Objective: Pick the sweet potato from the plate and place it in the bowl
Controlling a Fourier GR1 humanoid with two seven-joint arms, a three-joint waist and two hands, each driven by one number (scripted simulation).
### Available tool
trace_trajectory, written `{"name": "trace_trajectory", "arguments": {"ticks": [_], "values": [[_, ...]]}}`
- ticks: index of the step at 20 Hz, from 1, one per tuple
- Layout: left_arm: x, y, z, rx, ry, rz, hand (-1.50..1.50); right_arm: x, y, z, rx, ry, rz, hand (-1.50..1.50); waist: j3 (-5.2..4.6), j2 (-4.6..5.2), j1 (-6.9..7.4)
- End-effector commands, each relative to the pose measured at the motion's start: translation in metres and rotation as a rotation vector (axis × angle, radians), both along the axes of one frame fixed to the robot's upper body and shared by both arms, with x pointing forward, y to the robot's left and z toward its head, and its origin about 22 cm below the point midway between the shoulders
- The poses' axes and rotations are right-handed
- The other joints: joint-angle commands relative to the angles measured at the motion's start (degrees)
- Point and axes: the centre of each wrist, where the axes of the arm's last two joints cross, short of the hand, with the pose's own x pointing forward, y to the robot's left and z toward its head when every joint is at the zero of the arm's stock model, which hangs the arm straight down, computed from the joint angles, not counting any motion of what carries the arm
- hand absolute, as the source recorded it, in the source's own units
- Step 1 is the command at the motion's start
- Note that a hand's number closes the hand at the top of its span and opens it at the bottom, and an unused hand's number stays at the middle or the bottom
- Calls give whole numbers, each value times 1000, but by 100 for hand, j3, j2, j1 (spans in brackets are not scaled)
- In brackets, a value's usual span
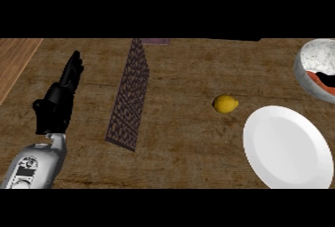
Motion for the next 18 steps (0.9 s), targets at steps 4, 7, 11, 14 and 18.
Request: {"name": "trace_trajectory", "arguments": {"ticks": [4, 7, 11, 14, 18], "values": [[3, 13, 5, 14, -5, 22, 0, -11, -11, -9, 105, -174, 103, -150, 7, -11, -82], [-5, 8, -9, -9, 22, 13, 0, -20, -26, -3, 142, -215, 92, -150, -4, -27, -74], [-4, 14, -10, -11, 19, 11, 0, -33, -48, 10, 202, -264, 93, -150, -14, -55, -150], [1, 20, 14, 3, 17, 12, 0, -44, -64, 15, 289, -285, 93, -150, -8, -79, -153], [0, 17, -5, -19, 23, 47, 0, -71, -81, -2, 334, -328, 152, -150, -15, -100, -291]]}}
